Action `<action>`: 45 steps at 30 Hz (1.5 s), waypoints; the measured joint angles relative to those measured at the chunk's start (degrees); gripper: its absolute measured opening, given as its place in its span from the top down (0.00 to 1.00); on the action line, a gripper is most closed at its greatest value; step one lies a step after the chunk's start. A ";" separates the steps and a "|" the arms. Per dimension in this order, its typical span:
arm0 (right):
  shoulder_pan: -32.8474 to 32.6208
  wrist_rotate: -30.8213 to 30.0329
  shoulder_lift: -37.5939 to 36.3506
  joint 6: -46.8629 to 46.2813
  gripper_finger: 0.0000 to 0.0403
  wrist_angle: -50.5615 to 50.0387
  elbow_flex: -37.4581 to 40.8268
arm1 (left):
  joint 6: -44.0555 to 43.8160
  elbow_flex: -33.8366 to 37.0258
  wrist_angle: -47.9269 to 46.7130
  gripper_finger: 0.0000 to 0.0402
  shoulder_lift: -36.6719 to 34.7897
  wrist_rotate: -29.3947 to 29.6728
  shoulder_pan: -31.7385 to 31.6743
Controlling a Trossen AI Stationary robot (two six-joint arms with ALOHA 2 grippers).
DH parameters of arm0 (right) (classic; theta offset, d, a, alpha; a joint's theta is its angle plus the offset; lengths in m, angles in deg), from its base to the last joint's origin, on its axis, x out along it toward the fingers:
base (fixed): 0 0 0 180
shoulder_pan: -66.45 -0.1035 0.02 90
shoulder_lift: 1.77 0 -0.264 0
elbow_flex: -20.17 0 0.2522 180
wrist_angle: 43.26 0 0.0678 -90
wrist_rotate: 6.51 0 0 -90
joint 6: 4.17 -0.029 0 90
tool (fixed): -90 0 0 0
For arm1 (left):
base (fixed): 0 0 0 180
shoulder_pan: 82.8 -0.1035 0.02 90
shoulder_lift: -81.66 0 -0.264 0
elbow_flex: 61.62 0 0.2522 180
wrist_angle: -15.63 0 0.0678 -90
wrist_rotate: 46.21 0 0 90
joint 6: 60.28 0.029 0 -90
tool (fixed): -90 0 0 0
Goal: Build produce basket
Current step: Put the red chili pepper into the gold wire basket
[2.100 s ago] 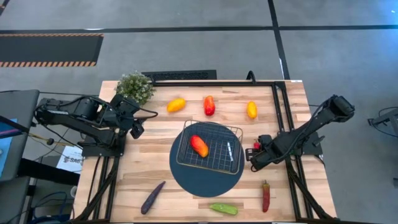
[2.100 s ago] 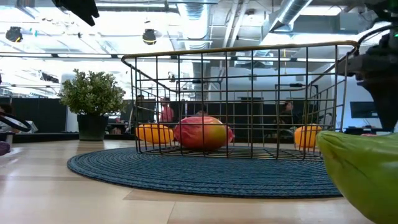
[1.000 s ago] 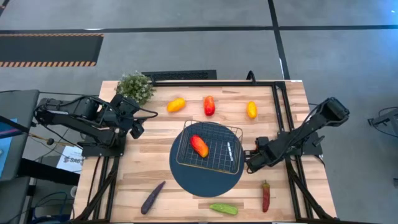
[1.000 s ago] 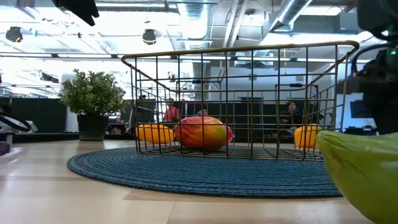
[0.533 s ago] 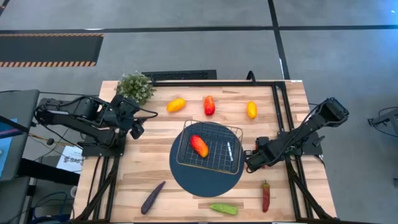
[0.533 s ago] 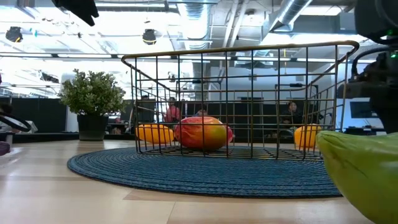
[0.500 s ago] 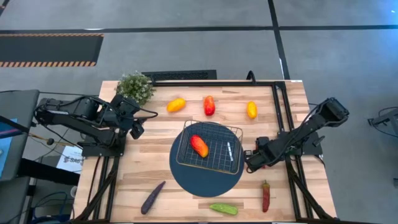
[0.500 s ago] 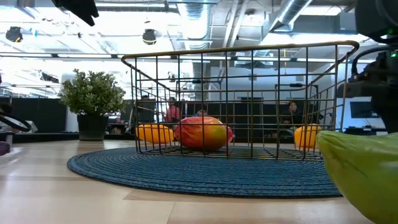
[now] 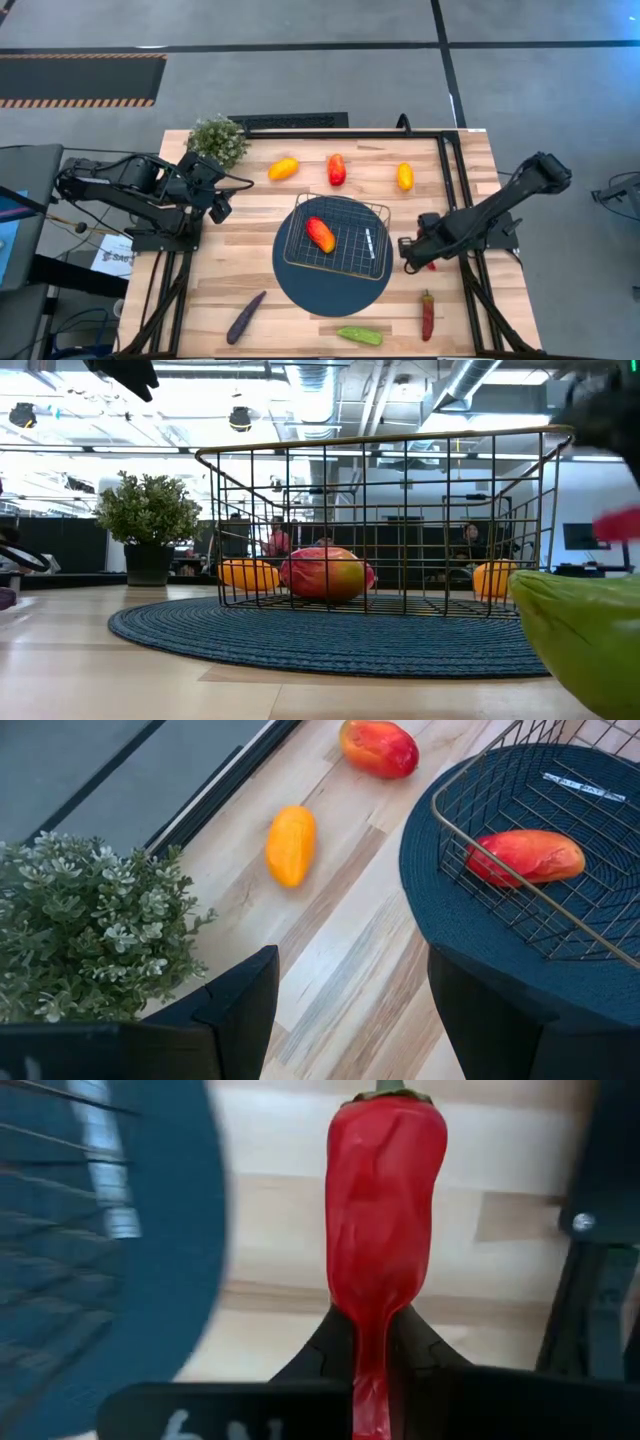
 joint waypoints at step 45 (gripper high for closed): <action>18.01 1.56 33.72 43.77 0.95 36.41 -20.66 | 1.33 0.00 -0.09 0.40 0.00 -1.67 0.01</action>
